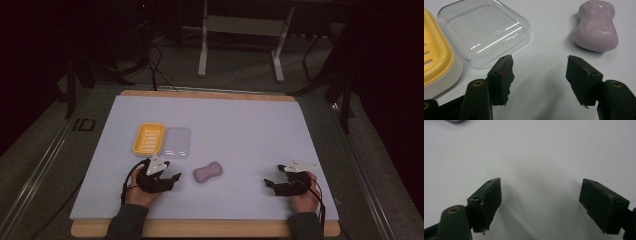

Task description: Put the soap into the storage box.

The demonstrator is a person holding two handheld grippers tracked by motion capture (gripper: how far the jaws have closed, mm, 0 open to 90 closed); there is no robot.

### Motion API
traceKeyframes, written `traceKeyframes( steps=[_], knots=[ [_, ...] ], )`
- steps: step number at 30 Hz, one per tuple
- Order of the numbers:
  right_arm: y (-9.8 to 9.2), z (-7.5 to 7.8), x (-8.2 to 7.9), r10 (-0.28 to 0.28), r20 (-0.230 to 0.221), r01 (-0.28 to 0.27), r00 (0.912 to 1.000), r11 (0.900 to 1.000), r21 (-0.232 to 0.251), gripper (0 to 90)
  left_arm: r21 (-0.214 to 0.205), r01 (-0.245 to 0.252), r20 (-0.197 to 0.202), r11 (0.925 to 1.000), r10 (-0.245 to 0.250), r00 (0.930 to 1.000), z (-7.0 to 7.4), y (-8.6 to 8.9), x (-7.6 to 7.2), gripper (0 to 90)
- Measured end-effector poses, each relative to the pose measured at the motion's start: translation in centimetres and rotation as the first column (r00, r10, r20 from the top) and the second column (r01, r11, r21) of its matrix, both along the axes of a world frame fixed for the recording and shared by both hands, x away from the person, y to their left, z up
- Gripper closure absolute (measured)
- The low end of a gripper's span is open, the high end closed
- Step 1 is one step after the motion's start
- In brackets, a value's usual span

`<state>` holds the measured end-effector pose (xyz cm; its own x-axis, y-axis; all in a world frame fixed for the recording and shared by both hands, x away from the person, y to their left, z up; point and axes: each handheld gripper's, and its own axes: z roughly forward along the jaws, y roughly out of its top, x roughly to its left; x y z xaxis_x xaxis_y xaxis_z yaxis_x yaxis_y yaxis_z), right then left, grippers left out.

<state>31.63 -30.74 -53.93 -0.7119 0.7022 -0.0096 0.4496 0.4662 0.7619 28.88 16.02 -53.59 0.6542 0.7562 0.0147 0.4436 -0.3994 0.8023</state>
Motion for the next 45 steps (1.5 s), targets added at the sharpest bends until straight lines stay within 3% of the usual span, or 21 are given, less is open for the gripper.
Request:
traceKeyframes(
  steps=[5,13,21,27,31,36,45],
  knots=[
    [-0.4,0.1,-0.2,0.012,0.016,-0.013,0.9998,0.9993,0.034,17.9,0.000,-0.003,-0.003,1.0000,0.003,1.0000,0.1,0.2,-0.1,39.1],
    [-0.3,0.1,-0.2,0.021,0.016,-0.022,0.9996,0.9993,0.029,17.9,0.003,-0.023,0.001,0.9997,0.023,0.9997,0.6,0.7,-0.1,41.2],
    [0.0,0.1,-0.3,0.022,0.029,-0.022,0.9993,0.9998,-0.003,17.9,-0.048,-0.020,-0.019,0.9986,0.019,0.9996,1.1,0.9,-0.2,42.0],
    [0.3,0.0,-0.4,0.035,0.033,-0.034,0.9988,0.9991,-0.025,18.1,-0.028,-0.002,-0.027,0.9996,0.001,0.9996,1.8,0.5,-0.3,44.2],
    [0.2,0.0,-0.4,0.035,0.030,-0.035,0.9989,0.9992,-0.018,18.1,0.014,0.019,-0.041,0.9997,-0.019,0.9990,2.6,0.4,-0.3,45.3],
    [0.2,0.0,-0.4,0.033,0.030,-0.033,0.9990,0.9994,-0.015,18.1,0.063,0.046,-0.037,0.9970,-0.043,0.9984,3.8,0.4,-0.2,45.0],
    [0.2,0.0,-0.5,0.036,0.043,-0.035,0.9984,0.9993,-0.015,18.1,0.106,0.065,-0.031,0.9922,-0.062,0.9976,4.6,0.0,0.3,44.3]
  ],
)
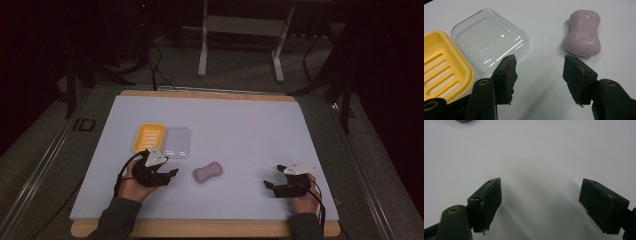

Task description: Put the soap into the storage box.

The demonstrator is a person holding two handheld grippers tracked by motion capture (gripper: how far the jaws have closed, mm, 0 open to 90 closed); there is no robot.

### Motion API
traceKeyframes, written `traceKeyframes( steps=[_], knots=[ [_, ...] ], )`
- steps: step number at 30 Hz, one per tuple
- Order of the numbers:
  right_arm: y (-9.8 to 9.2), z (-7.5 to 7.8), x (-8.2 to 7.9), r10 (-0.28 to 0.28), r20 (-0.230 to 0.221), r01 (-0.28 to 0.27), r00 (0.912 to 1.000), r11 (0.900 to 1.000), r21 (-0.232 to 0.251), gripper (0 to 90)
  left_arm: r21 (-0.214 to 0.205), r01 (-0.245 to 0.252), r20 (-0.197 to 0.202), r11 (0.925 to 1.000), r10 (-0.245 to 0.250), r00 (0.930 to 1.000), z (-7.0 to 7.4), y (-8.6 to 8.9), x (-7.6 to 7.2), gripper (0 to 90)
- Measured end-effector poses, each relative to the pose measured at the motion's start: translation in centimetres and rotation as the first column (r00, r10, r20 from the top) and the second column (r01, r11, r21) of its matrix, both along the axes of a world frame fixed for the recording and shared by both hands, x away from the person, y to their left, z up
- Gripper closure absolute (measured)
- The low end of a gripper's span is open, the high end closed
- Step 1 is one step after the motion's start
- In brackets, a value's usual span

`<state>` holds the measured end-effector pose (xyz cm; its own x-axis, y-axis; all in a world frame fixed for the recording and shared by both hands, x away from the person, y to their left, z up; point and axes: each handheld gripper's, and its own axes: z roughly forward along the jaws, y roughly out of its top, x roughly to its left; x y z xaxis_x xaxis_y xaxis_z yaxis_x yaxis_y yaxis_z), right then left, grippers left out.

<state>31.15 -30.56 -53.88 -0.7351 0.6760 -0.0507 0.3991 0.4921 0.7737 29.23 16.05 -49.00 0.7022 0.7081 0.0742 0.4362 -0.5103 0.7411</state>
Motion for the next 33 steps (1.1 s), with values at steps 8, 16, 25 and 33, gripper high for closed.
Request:
traceKeyframes(
  steps=[8,16,25,33],
  knots=[
    [0.0,0.0,0.0,0.005,0.003,-0.005,1.0000,1.0000,-0.006,18.1,0.016,0.018,-0.023,0.9997,-0.018,0.9996,0.0,-0.6,0.3,43.9],
    [0.1,0.0,-0.1,0.003,0.004,-0.003,1.0000,0.9999,-0.012,18.1,0.041,0.037,-0.046,0.9985,-0.035,0.9983,-0.3,-1.1,0.5,43.8],
    [0.1,0.0,-0.1,0.003,0.006,-0.003,1.0000,0.9999,-0.012,18.1,0.084,0.069,-0.062,0.9940,-0.064,0.9960,-0.3,-1.9,0.8,43.7],
    [0.1,0.0,-0.1,0.003,0.005,-0.003,1.0000,0.9999,-0.012,18.1,0.116,0.079,-0.069,0.9901,-0.071,0.9951,0.2,-2.6,1.3,43.4]
  ],
)
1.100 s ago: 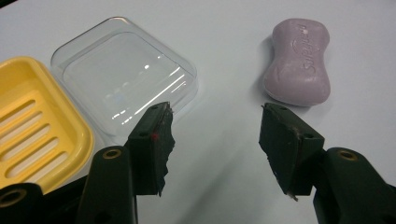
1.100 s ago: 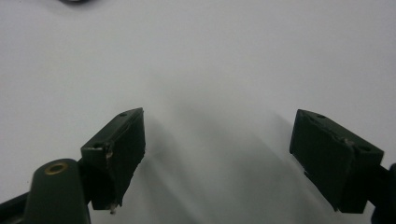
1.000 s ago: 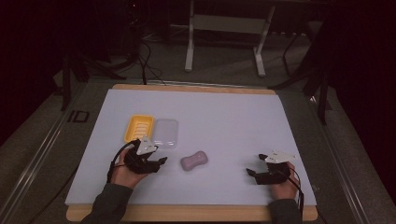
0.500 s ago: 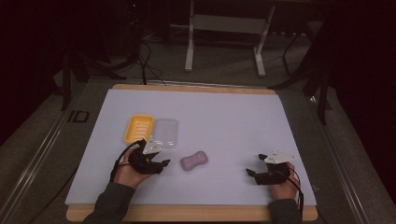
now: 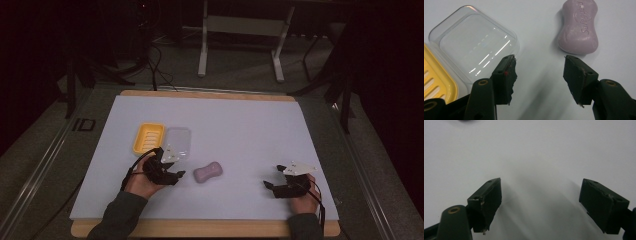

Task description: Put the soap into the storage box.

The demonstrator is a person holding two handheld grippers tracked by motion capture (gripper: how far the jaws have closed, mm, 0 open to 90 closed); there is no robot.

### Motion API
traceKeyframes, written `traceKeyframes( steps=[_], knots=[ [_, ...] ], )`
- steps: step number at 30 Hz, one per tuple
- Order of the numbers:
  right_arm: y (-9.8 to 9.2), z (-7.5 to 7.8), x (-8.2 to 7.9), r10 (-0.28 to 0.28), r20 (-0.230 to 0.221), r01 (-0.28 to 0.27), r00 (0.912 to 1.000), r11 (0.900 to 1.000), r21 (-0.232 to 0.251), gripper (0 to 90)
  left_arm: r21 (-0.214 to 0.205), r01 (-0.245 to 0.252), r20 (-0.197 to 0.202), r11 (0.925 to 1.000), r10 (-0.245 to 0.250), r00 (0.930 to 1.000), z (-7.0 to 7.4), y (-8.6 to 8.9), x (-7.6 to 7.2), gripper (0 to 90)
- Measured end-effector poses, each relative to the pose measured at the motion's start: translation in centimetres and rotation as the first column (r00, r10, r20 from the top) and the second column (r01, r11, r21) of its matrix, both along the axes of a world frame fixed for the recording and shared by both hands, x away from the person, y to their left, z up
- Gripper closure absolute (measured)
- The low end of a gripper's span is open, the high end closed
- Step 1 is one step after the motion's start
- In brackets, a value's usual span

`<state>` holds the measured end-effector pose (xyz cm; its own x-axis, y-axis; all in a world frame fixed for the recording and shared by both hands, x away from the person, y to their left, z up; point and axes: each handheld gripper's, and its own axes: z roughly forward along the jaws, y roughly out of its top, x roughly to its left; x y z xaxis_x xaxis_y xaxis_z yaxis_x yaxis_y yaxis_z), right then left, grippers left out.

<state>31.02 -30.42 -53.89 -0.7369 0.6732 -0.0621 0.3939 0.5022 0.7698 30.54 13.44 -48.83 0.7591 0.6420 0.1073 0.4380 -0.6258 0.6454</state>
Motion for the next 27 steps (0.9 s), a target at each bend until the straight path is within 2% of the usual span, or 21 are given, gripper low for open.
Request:
traceKeyframes(
  steps=[5,9,27],
  knots=[
    [0.0,0.0,0.0,0.000,0.000,0.000,1.0000,1.0000,-0.001,18.1,0.014,0.005,-0.008,0.9999,-0.005,1.0000,0.2,-0.2,0.3,42.0],
    [0.0,0.0,0.0,0.002,0.003,-0.002,1.0000,1.0000,-0.005,18.1,0.000,0.004,-0.020,1.0000,-0.004,0.9998,0.6,0.0,0.5,41.8],
    [0.0,0.0,0.0,0.005,0.003,-0.005,1.0000,0.9999,-0.011,18.1,0.053,0.054,-0.058,0.9971,-0.051,0.9970,1.6,-0.6,1.3,39.9]
  ],
)
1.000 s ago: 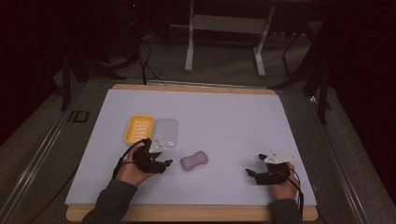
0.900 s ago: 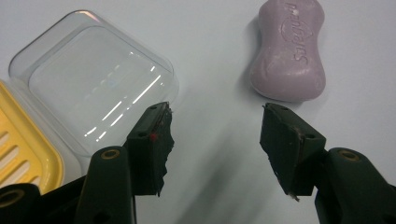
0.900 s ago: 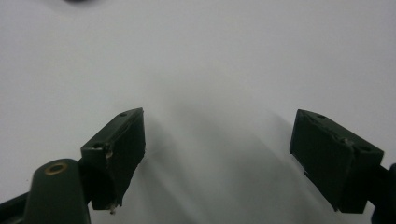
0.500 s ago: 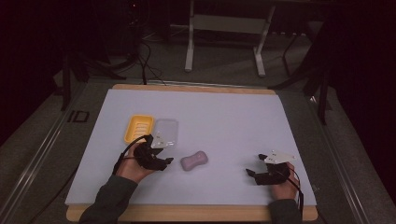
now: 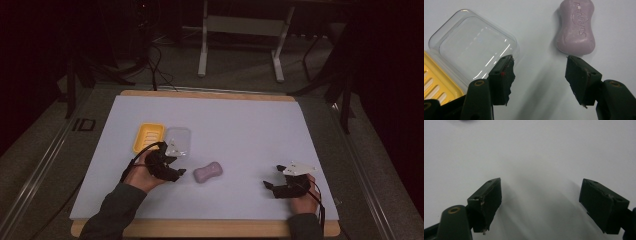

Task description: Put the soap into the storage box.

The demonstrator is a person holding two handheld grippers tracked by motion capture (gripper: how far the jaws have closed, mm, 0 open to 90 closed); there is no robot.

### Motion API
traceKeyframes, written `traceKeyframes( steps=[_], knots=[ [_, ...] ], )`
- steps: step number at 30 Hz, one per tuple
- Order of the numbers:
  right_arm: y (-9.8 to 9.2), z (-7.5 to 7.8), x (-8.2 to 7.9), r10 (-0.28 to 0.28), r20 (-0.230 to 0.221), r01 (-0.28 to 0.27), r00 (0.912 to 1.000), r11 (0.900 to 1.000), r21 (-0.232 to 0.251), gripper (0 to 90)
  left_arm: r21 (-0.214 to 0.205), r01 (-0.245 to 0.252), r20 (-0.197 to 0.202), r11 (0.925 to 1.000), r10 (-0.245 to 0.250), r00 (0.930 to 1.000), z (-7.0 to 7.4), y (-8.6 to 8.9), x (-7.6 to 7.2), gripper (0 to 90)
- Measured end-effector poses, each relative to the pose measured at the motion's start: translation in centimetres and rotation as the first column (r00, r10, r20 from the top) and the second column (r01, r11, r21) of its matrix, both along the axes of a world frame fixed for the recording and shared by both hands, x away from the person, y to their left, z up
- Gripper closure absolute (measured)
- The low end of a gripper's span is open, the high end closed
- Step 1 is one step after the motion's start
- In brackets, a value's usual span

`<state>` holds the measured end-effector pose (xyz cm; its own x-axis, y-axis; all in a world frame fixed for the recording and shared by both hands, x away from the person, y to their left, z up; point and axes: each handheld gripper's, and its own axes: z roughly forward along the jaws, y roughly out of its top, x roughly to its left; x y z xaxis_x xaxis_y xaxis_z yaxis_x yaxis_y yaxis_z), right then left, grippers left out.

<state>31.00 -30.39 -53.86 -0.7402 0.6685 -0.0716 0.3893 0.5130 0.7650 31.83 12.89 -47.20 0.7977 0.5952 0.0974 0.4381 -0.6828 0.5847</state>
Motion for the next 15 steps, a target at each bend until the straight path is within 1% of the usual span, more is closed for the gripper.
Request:
traceKeyframes(
  steps=[7,11,15],
  knots=[
    [-0.01,-0.01,-0.03,-0.002,0.005,0.002,1.0000,1.0000,0.005,18.1,0.008,0.026,-0.003,0.9996,-0.026,0.9997,0.43,-0.43,0.28,39.3],
    [-0.01,-0.01,-0.03,-0.003,0.005,0.003,1.0000,1.0000,0.006,18.1,0.006,0.034,-0.008,0.9994,-0.034,0.9994,0.49,-0.35,0.54,38.9],
    [-0.02,0.00,-0.04,-0.004,0.005,0.004,1.0000,1.0000,0.005,18.1,0.015,0.043,-0.013,0.9989,-0.043,0.9990,0.59,-0.28,0.74,38.9]
  ],
)
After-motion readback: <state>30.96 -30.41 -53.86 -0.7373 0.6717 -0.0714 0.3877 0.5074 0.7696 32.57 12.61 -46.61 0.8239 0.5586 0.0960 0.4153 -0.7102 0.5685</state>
